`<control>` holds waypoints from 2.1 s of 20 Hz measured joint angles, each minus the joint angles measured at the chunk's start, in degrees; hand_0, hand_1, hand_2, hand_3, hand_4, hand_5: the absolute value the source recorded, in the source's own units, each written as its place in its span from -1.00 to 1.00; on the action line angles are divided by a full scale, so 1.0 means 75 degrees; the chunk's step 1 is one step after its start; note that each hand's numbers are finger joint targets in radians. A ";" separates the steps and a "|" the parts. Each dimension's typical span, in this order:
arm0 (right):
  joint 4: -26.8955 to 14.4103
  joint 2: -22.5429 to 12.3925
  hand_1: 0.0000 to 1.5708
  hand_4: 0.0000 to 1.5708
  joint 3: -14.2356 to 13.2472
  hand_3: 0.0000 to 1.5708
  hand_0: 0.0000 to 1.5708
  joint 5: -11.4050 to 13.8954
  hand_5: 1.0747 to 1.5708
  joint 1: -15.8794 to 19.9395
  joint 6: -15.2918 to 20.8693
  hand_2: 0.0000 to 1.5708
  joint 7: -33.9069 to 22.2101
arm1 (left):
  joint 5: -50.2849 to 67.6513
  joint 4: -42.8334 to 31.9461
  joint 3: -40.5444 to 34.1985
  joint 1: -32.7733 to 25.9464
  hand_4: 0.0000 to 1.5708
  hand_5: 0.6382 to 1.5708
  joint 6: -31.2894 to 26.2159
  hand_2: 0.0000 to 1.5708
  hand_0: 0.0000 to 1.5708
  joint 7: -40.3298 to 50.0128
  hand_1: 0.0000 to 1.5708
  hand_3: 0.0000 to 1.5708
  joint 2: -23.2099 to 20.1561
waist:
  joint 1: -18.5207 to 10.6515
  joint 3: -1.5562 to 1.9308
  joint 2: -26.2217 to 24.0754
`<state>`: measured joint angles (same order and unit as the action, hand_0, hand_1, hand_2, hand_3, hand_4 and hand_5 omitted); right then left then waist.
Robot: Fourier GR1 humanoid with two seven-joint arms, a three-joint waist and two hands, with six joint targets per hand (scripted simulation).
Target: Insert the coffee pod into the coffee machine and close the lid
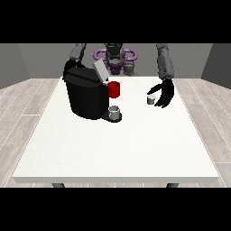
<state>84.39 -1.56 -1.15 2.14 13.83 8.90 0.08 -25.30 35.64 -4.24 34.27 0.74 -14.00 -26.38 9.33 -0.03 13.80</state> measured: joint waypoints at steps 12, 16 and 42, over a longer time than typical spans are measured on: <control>0.0083 0.0084 -1.00 -0.46 0.0003 -1.00 -1.00 -0.0201 1.00 -0.0086 -0.0085 -1.00 0.0060 | -0.0831 -0.0607 0.0157 0.0319 -0.63 1.00 0.1100 0.42 0.31 -0.0297 0.31 0.13 0.0159 | 0.0166 0.0010 0.0007; 0.0086 -0.0016 -1.00 -0.46 -0.0076 -1.00 -1.00 -0.0296 1.00 -0.0185 -0.0189 -1.00 0.0180 | -0.1007 -0.0809 0.0169 0.0377 -0.35 1.00 0.1116 0.78 0.61 -0.0471 0.61 0.74 0.0044 | 0.0169 0.0008 0.0019; -0.1222 0.0057 -1.00 -0.36 -0.0220 -1.00 -1.00 -0.0563 1.00 0.0018 -0.0222 -1.00 0.0571 | -0.1104 0.0285 0.0227 0.2529 -0.31 1.00 -0.1081 0.53 0.29 0.0107 0.29 0.56 0.0112 | 0.0118 0.0005 -0.0930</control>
<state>75.22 -1.13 -2.80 -2.08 13.96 7.24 4.36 -33.59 37.78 -2.54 53.24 -7.37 -13.20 -25.54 10.22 0.01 6.83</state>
